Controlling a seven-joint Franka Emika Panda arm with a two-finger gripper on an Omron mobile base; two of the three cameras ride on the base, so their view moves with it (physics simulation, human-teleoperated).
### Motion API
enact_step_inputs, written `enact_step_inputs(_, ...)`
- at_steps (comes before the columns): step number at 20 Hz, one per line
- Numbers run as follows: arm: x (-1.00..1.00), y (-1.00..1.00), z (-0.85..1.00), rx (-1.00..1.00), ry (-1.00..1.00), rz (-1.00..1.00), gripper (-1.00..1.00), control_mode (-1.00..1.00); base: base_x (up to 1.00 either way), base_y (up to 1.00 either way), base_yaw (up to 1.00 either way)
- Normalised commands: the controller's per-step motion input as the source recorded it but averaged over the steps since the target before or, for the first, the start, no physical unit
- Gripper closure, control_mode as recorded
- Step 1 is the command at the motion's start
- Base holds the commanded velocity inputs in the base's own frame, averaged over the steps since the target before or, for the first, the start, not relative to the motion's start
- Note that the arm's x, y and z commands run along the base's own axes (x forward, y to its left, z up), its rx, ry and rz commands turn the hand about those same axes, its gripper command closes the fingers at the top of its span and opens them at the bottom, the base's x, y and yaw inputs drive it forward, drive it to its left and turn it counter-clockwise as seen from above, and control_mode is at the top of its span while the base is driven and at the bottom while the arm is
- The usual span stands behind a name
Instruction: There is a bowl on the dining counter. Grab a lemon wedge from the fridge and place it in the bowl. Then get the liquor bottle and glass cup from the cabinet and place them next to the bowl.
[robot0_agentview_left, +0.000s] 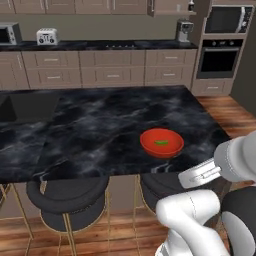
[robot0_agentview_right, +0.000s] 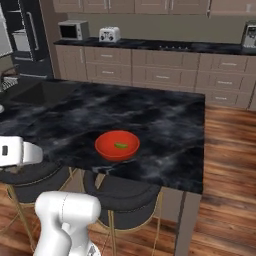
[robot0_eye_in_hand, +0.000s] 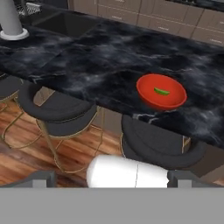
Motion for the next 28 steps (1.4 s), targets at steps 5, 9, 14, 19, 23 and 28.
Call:
enact_step_inputs(5,0.0,0.0,0.0,0.0,0.0,0.0,-1.0,1.0,-0.11,1.0,0.0)
enact_step_inputs(9,0.0,0.0,0.0,0.0,0.0,0.0,-1.0,1.0,-0.16,1.0,0.0)
enact_step_inputs(14,0.0,0.0,0.0,0.0,0.0,0.0,-1.0,1.0,-0.37,1.0,0.0)
enact_step_inputs(19,0.0,0.0,0.0,0.0,0.0,0.0,-1.0,1.0,-0.55,0.99,0.0)
enact_step_inputs(23,0.0,0.0,0.0,0.0,0.0,0.0,-1.0,1.0,-0.61,0.91,0.0)
enact_step_inputs(28,0.0,0.0,0.0,0.0,0.0,0.0,-1.0,1.0,-0.58,0.46,0.0)
